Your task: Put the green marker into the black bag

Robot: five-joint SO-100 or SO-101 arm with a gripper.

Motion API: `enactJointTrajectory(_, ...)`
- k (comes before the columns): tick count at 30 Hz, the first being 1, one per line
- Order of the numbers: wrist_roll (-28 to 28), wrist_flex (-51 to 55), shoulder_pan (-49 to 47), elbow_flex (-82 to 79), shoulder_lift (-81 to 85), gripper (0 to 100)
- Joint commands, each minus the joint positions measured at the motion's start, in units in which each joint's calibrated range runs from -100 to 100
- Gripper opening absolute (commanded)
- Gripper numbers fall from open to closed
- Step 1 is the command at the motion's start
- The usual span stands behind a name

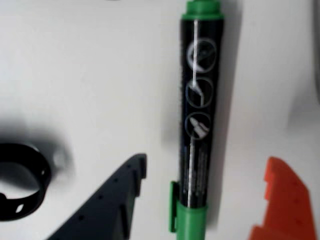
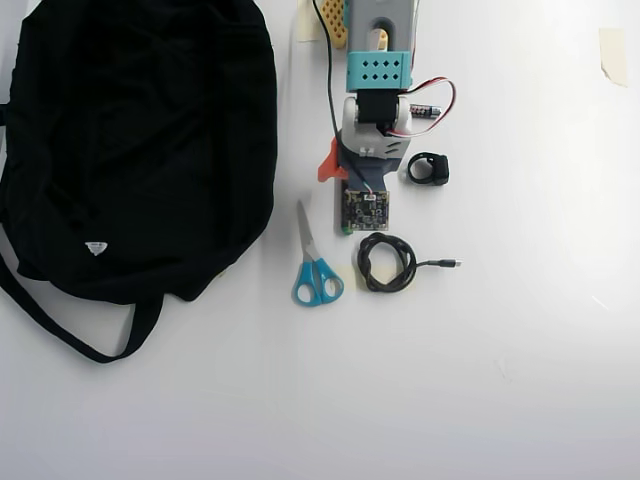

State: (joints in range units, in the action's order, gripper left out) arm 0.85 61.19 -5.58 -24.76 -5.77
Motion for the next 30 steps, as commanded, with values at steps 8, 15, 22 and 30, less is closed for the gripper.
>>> enactJointTrajectory(8, 0.3, -0.89, -1.0, 2.12, 0.21, 31)
enactJointTrajectory(15, 0.3, -2.18, -0.92, 2.39, -2.28, 31)
enactJointTrajectory(22, 0.3, -2.79, -0.7, 2.39, -2.53, 30)
enactJointTrajectory(30, 0.3, -4.42, -0.62, 2.39, -4.69, 30)
